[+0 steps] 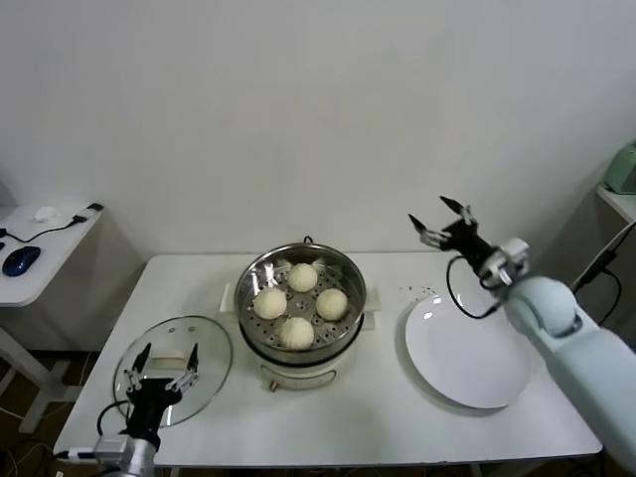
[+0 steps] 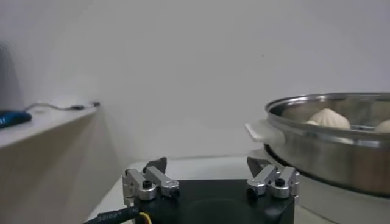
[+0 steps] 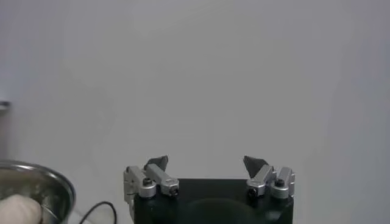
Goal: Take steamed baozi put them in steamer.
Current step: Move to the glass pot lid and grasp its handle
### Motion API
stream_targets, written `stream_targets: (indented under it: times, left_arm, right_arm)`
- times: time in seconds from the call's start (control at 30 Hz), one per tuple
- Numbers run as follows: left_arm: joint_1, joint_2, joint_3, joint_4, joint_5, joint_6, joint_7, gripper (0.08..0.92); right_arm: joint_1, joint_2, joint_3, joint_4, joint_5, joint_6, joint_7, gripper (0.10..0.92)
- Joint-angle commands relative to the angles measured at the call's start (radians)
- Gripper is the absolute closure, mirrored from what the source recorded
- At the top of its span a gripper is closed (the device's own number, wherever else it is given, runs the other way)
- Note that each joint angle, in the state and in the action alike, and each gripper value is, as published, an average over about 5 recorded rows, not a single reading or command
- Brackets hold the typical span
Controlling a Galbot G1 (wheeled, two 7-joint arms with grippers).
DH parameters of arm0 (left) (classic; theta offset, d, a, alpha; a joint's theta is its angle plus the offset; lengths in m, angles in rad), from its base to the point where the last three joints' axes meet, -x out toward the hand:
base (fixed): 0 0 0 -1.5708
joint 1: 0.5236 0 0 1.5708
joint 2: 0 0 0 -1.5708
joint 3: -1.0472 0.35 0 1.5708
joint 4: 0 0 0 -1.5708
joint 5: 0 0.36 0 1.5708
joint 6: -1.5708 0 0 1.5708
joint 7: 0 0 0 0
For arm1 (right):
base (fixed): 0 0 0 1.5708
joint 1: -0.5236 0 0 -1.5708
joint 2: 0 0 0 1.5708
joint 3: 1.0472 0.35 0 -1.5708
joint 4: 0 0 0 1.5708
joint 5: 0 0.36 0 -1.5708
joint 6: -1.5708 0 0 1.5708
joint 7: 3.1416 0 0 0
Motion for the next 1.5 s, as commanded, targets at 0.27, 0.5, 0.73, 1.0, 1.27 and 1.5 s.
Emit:
stream_targets:
  times: [0.27, 0.5, 0.73, 1.0, 1.27, 1.5]
  left_arm:
    - [-0.018, 0.044, -0.020, 0.088, 0.401, -0.218, -0.077, 0.177]
    - [-0.002, 0.092, -0.043, 0.185, 1.022, -0.270, -0.383, 0.177]
    - [-0.005, 0.155, -0.029, 0.332, 1.341, -0.256, -0.432, 0.177]
    - [-0.073, 0.161, -0.012, 0.456, 1.382, -0.155, -0.450, 0.177]
    - [-0.157, 0.153, -0.003, 0.539, 1.389, -0.111, -0.463, 0.177]
    - [-0.213, 0.149, 0.012, 0.580, 1.400, -0.100, -0.457, 0.177]
  right_arm:
    - [-0.689, 0.405, 0.453, 0.026, -0.181, 0.218, 0.015, 0.203]
    - [-0.702, 0.457, 0.388, -0.012, -0.199, 0.251, 0.033, 0.203]
    - [-0.726, 0.473, 0.375, -0.007, -0.253, 0.250, 0.037, 0.203]
    - [-0.736, 0.496, 0.372, 0.001, -0.256, 0.252, 0.034, 0.203]
    - [-0.744, 0.513, 0.373, 0.012, -0.261, 0.250, 0.034, 0.203]
    - [-0.753, 0.523, 0.377, 0.012, -0.262, 0.257, 0.032, 0.203]
